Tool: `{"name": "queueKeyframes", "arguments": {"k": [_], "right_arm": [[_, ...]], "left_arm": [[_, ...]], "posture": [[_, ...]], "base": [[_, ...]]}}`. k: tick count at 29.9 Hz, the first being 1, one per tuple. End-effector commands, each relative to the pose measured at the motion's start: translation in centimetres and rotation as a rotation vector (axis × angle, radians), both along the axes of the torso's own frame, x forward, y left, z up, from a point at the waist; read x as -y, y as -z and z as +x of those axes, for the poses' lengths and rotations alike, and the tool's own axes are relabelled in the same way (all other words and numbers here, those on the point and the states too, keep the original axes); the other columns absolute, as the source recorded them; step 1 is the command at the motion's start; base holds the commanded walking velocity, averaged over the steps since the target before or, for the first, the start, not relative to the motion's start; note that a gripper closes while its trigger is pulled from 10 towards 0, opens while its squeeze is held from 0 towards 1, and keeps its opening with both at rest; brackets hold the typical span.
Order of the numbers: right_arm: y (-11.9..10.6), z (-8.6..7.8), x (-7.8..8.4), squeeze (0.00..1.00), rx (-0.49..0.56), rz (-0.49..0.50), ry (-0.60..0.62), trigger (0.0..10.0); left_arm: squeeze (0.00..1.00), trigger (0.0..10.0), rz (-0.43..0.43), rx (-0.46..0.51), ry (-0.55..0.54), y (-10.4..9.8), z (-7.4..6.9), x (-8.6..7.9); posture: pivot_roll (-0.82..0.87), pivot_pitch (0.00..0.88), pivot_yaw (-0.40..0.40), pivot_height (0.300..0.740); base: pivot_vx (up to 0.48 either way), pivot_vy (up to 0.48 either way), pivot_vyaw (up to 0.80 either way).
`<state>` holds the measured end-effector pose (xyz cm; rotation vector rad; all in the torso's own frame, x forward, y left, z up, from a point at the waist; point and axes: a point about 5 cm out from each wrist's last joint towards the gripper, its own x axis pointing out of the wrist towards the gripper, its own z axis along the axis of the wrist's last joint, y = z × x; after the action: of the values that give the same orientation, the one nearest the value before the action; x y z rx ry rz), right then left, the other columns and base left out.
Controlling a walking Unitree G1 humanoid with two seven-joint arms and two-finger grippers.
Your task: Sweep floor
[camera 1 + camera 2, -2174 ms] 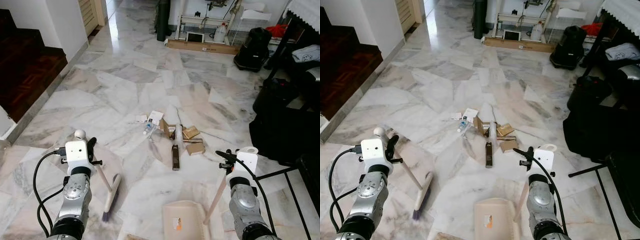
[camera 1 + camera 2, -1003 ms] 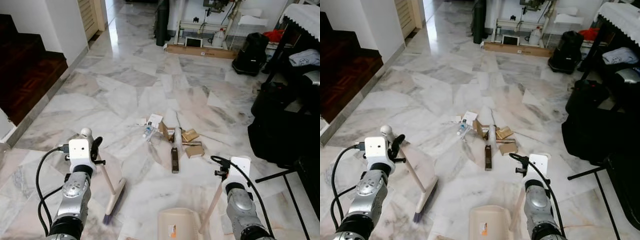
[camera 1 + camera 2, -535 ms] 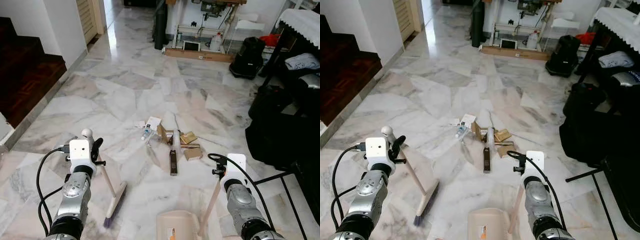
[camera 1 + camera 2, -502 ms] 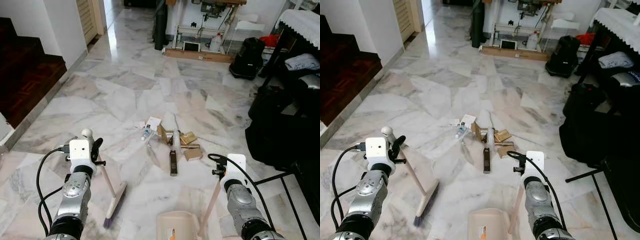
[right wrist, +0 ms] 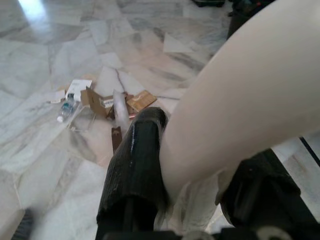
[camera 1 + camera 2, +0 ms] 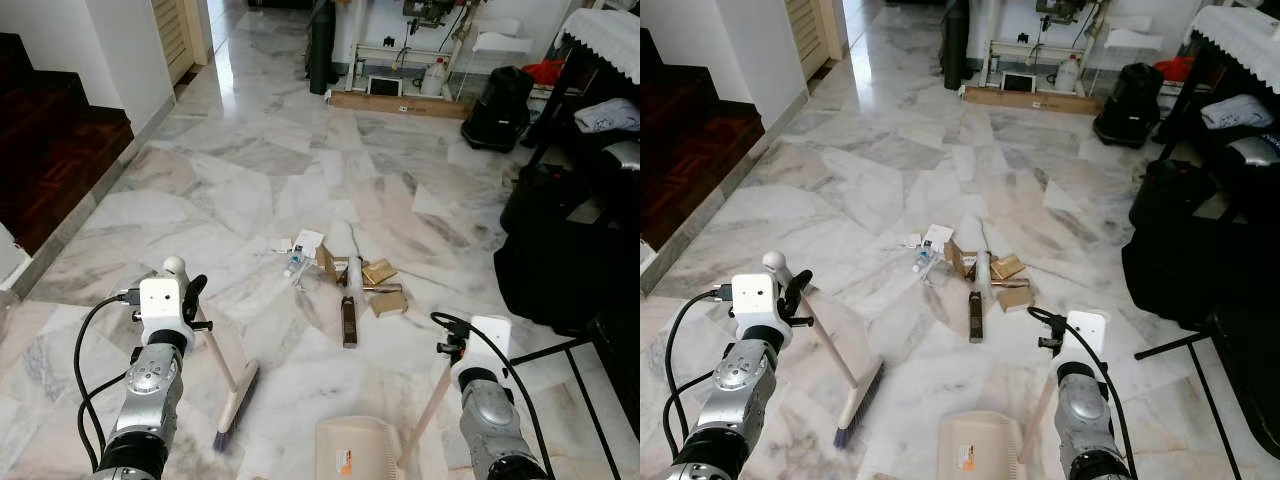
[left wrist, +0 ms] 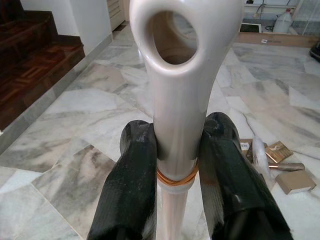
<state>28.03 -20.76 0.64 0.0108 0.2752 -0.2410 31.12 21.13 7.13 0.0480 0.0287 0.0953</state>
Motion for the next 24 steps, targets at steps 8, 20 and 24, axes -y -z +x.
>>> {"name": "queueKeyframes", "arguments": {"k": [8,20,24], "right_arm": [[-1.0,0.3,0.0,0.00,0.090,-0.007,0.007,10.0],[-1.8,0.7,0.0,0.00,0.149,-0.011,-0.009,10.0],[-1.8,0.8,0.0,0.00,0.153,-0.008,-0.012,10.0]], "left_arm": [[0.00,10.0,0.001,0.028,0.001,-0.5,0.2,0.5],[0.00,10.0,0.001,0.045,-0.016,-0.7,0.3,0.7],[0.00,10.0,0.001,0.047,-0.020,-0.7,0.3,0.7]], "posture": [[-0.03,0.043,-0.054,0.740],[-0.03,0.038,-0.055,0.740],[-0.03,0.032,-0.054,0.740]], "base": [[0.000,0.000,0.00],[0.000,0.000,0.00],[0.000,0.000,0.00]]}}
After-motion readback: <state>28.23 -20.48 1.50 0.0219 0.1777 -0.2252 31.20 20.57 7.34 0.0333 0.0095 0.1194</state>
